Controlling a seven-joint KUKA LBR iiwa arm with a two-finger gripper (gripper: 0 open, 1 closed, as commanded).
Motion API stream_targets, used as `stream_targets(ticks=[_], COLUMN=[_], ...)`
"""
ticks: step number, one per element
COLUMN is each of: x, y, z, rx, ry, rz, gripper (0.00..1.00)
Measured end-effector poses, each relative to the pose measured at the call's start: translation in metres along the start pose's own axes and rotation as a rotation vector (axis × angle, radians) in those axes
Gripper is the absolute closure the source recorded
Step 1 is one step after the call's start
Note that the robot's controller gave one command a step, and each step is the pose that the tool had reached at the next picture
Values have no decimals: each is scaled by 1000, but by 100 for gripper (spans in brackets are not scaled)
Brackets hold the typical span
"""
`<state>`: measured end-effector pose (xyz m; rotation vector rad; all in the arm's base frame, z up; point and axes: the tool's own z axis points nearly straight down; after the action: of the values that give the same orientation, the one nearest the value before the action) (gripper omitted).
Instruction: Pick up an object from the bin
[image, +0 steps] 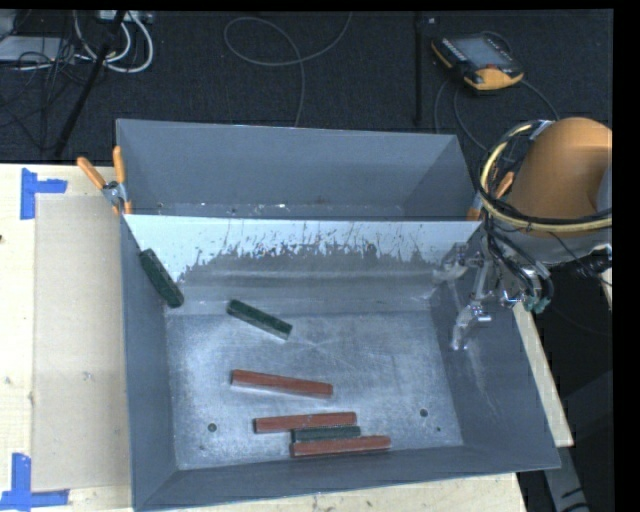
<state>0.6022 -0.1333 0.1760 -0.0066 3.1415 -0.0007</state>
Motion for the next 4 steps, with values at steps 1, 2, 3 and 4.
stream_targets(ticks=[1, 2, 3, 4], x=[0, 4, 18, 14], y=[0, 27, 42, 60], z=[0, 48, 84, 72], rx=[0, 1, -4, -1], ry=[0, -6, 7, -1], rz=[0, 31, 56, 266], gripper=[0, 0, 0, 0])
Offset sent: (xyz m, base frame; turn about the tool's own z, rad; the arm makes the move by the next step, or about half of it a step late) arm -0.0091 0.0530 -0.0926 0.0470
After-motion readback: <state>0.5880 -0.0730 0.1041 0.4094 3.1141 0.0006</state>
